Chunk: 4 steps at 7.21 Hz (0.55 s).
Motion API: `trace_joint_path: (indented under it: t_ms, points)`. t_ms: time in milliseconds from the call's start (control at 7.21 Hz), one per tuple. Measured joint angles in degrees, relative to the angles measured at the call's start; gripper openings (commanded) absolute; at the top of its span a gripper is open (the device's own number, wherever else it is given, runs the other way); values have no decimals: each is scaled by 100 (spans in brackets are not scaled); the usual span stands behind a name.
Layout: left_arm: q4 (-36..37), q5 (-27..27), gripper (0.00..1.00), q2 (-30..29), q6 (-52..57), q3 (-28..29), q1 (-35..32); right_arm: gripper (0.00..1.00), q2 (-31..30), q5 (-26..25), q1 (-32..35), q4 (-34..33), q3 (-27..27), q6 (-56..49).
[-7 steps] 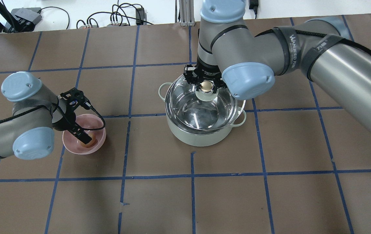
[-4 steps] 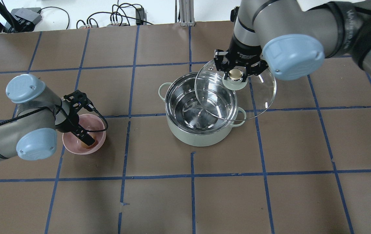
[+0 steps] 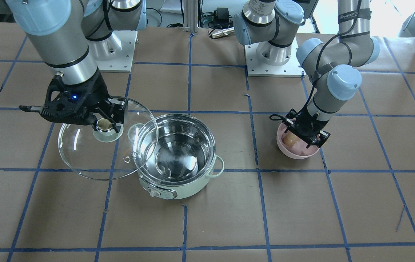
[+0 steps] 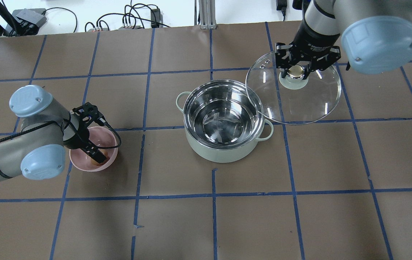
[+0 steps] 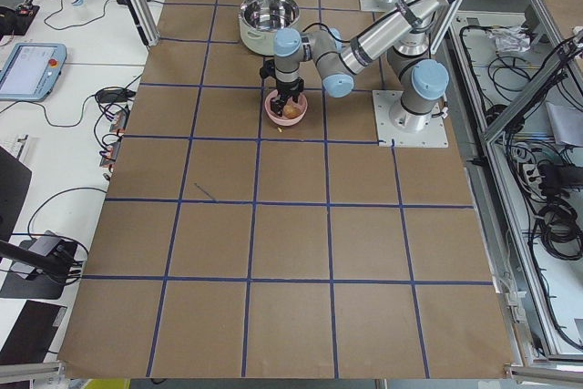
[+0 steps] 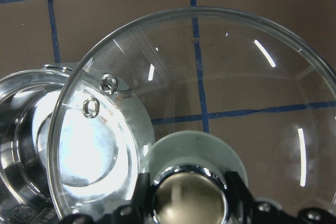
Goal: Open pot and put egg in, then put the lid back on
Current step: 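Lift the glass lid off the pot with the right gripper, moving it away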
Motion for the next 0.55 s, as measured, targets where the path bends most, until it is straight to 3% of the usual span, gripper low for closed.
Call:
trace_joint_path:
  t_ms: [277,555]
  points:
    - [30,8,79,-38,0,0,0,41,-68,58,-287,86,1,-357]
    - [40,12,71,-49,0,-2,0,41,-82,156,-379,110,9,-435]
